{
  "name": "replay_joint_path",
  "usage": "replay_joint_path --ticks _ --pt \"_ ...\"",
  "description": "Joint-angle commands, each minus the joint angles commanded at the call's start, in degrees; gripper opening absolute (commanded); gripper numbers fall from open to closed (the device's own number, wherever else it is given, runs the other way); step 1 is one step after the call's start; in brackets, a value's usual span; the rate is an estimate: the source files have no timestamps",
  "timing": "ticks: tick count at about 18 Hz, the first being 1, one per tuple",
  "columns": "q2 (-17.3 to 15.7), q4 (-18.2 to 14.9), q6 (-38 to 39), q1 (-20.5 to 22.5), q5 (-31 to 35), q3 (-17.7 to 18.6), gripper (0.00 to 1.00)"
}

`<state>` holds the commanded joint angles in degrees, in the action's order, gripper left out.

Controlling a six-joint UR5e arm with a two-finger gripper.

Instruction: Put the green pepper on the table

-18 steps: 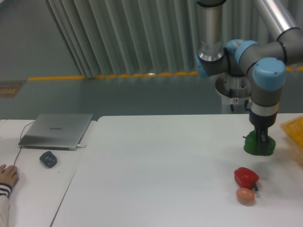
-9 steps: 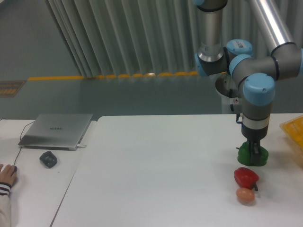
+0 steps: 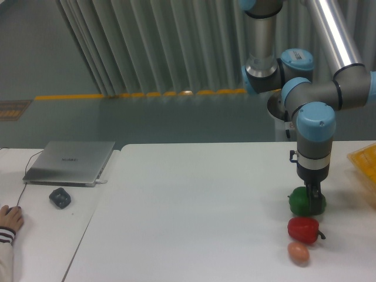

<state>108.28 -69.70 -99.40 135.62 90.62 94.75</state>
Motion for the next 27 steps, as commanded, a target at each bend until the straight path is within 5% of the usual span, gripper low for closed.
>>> replay_joint_path --ticks 11,21,27 --pt "-6.59 -0.44 1.83 2.81 1.85 -0.78 1.0" --pt "-2.29 -2.19 2.81 8.96 -4.13 -6.94 1.0" --pt "-1.32 -2.81 -8.25 13.62 -3.96 -8.35 1.0"
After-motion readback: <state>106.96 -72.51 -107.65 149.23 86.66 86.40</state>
